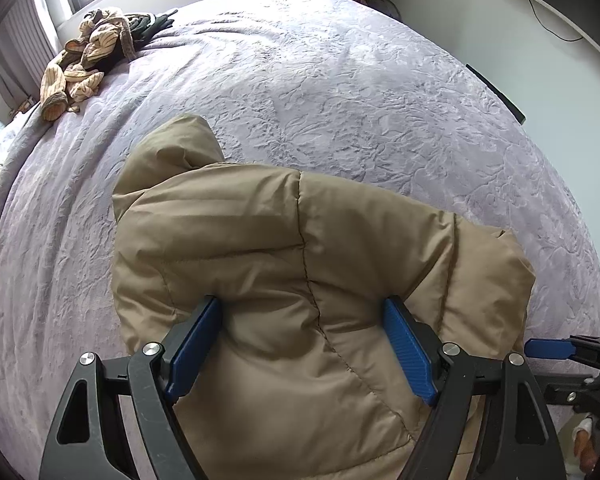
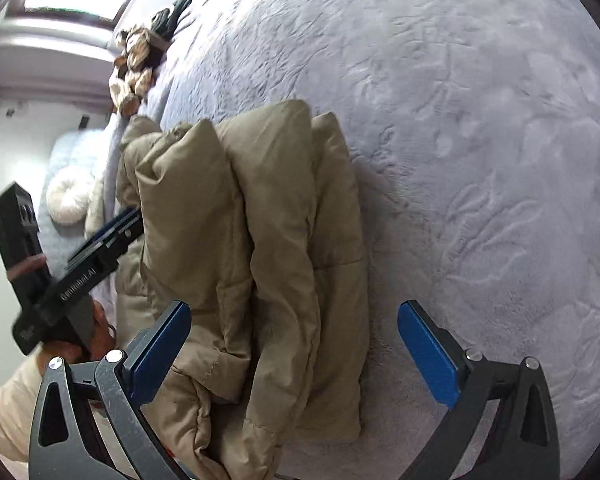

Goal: Fold large clothes

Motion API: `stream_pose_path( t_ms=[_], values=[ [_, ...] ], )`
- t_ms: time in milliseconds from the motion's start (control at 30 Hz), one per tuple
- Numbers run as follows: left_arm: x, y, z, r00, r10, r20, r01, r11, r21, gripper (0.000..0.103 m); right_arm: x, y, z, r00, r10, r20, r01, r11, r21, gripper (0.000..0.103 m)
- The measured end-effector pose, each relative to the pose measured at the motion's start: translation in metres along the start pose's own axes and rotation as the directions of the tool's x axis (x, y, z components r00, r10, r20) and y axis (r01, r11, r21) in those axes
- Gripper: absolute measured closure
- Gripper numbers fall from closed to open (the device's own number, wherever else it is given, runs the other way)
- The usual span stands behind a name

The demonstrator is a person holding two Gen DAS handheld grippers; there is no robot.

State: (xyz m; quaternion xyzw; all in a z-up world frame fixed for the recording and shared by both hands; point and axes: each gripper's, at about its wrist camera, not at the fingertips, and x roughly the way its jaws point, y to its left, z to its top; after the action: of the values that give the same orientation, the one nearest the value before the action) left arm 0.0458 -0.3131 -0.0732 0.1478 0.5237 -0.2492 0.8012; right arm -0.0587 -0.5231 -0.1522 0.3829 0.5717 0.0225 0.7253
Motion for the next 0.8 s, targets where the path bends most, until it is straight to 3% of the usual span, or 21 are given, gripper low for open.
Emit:
stream_pose_path(
  t_ms=[200,267,433,533,633,700,800],
  values=[
    [-0.012,0.01,0.001,0.999,-0.031,-0.017,0.031,0.999,-0.02,0.02,0.02,0.015,0.01,0.997,-0.059,-0.051,0.057,0.998,-0.033,0.0],
    [-0.018,0.017,0.0,0.999,-0.042,-0.022,0.041,0.999,-0.028,0.0,0.026,0.014,0.013,0.996,-0.058,-0.062,0.057,0.998,-0.021,0.0],
    [-0.038,0.039,-0.007,0.997,-0.079,-0.003,0.079,0.995,-0.056,0.0,0.026,0.016,0.013,0.998,-0.034,-0.062,0.033,0.999,-0.008,0.0],
    [-0.046,0.063,-0.014,0.985,-0.173,-0.028,0.168,0.98,-0.11,0.0,0.022,0.015,0.014,0.998,-0.015,-0.053,0.015,1.0,-0.003,0.0],
    [-0.046,0.098,-0.025,0.962,-0.269,-0.055,0.255,0.949,-0.183,0.0,0.014,0.011,0.014,0.999,0.021,-0.04,-0.02,1.0,0.013,0.0],
    [-0.039,0.123,-0.035,0.937,-0.342,-0.075,0.314,0.915,-0.253,0.0,0.012,0.01,0.016,0.999,0.007,-0.038,-0.007,1.0,0.01,0.0],
    [-0.018,0.161,-0.056,0.869,-0.486,-0.091,0.413,0.815,-0.407,0.0,0.014,0.002,0.019,0.999,0.004,-0.045,-0.004,1.0,0.019,0.0]
  ],
)
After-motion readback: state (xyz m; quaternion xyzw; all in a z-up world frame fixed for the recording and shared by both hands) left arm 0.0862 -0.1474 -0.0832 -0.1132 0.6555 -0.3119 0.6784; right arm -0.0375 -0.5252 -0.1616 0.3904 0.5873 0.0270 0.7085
